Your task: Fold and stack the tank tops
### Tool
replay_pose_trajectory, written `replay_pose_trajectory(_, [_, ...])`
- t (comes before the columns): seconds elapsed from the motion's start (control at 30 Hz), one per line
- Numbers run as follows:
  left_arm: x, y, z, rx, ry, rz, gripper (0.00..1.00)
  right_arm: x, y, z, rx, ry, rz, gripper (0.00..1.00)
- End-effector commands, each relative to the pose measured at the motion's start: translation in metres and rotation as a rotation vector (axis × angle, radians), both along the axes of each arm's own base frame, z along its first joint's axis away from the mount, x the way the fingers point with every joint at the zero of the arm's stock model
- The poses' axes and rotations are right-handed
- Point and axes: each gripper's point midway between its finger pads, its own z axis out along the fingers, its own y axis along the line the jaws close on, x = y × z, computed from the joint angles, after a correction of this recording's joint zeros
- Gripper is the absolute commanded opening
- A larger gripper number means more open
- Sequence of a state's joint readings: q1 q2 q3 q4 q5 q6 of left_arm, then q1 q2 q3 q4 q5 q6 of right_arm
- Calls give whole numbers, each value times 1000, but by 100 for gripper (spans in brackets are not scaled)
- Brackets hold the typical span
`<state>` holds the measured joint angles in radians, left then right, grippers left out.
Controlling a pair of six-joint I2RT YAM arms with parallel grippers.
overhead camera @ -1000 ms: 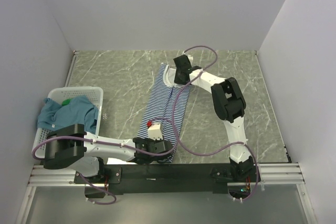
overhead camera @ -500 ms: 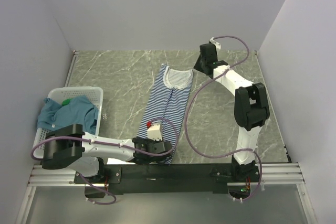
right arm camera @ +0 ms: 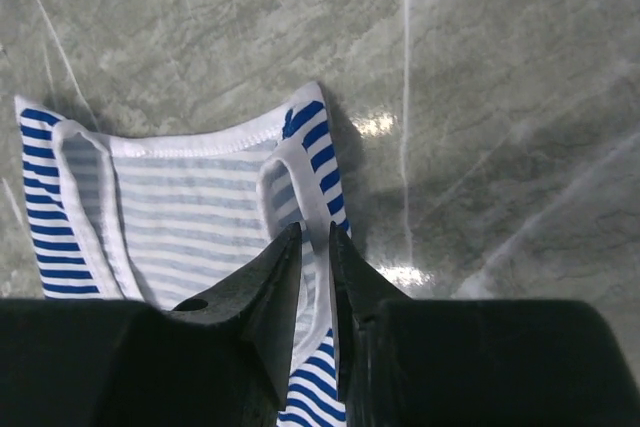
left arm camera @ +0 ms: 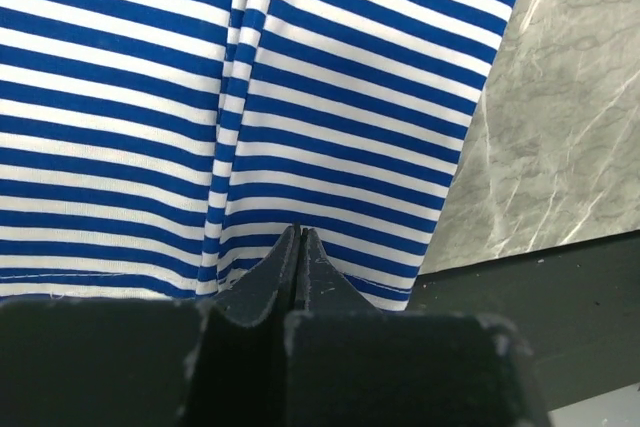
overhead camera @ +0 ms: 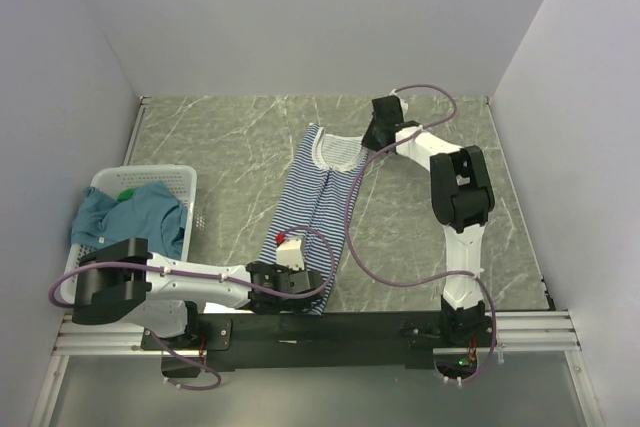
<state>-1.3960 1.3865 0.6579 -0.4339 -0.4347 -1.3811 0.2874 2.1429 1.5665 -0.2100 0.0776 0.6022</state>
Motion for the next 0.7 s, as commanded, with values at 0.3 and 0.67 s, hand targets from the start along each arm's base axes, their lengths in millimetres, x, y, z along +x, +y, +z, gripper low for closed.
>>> replay_pose_trajectory(0.3, [-4, -1, 5, 5, 2, -30, 0, 23, 9, -3, 29, 7, -6, 15])
replay_pose_trajectory(0.67, [-5, -11, 10, -18, 5, -55, 1, 28, -2, -15, -63, 96, -18, 14])
